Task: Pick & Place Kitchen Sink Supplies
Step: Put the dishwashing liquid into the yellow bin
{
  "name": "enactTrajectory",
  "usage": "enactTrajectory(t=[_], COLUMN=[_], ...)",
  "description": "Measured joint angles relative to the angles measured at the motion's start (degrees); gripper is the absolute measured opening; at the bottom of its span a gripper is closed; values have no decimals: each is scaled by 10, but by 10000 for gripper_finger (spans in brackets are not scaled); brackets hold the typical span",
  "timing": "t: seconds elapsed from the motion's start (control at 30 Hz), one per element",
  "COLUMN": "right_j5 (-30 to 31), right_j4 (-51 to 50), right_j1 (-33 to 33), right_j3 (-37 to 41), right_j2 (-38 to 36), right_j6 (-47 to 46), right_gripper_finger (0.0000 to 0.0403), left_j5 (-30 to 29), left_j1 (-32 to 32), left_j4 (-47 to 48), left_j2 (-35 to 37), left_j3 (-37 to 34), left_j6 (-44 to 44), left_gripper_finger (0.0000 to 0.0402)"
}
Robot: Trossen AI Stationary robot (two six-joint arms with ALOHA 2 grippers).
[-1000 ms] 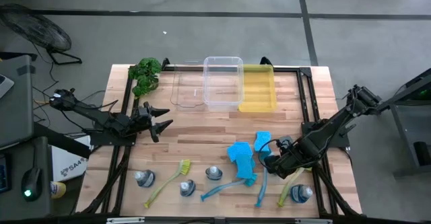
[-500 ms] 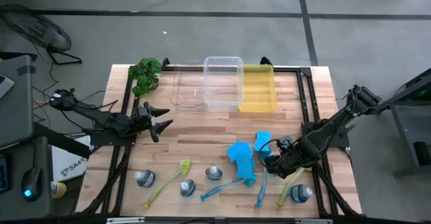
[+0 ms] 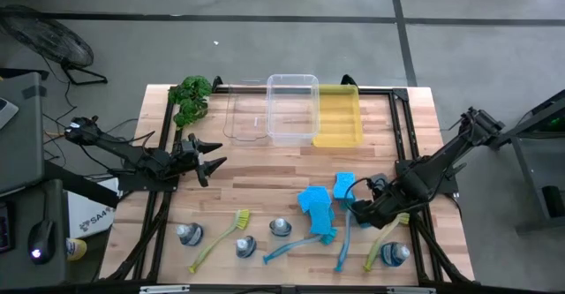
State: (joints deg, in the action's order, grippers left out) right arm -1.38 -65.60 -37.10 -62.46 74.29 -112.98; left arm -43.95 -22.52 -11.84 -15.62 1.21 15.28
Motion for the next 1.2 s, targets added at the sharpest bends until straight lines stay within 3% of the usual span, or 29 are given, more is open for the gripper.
enactTrajectory(t=[0.33, 0.83, 1.0, 1.2], right_j5=[31, 91, 101, 83], right_j4=[-34, -137, -135, -124], right_j1=[12, 83, 138, 253], right_j3=[0, 0, 0, -1], right_j2=[-70, -197, -228, -239], right_j6=[75, 191, 258, 372], right_gripper_finger=[161, 161, 161, 161], left_j5=[0, 0, 0, 0], left_j1=[0, 0, 0, 0], left_j4=[0, 0, 0, 0], left_j2=[0, 0, 0, 0], left_j3=[0, 0, 0, 0], left_j6=[0, 0, 0, 0], left_gripper_finger=[264, 264, 264, 264])
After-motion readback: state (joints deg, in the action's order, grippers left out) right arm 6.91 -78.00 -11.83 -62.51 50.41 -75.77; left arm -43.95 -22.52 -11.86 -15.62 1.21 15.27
